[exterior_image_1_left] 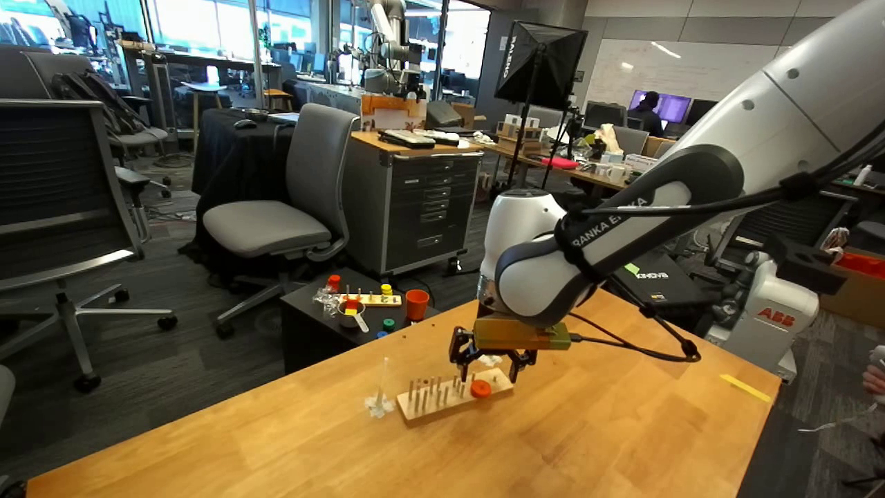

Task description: Place the orange disk on the wooden base

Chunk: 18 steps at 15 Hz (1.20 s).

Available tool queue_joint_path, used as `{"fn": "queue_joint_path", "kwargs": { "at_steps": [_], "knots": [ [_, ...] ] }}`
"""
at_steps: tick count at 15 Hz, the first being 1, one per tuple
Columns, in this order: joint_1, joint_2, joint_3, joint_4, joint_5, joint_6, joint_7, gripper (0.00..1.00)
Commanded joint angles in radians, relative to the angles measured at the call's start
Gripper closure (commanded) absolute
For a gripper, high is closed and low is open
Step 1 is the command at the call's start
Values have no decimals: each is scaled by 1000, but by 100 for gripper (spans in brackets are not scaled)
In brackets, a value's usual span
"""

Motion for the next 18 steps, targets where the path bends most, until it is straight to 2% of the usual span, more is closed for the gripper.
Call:
{"fn": "queue_joint_path", "kwargs": {
  "at_steps": [1, 5, 9, 13, 18],
  "knots": [
    [26, -101, -6, -50, -27, -26, -25, 0],
    [48, -201, 2, -112, -54, -40, -53, 0],
    [48, -277, 49, -214, -46, -49, -119, 0],
    [52, -323, 73, -336, -48, -67, -171, 0],
    [61, -350, 71, -435, -55, -71, -209, 0]
  ]
}}
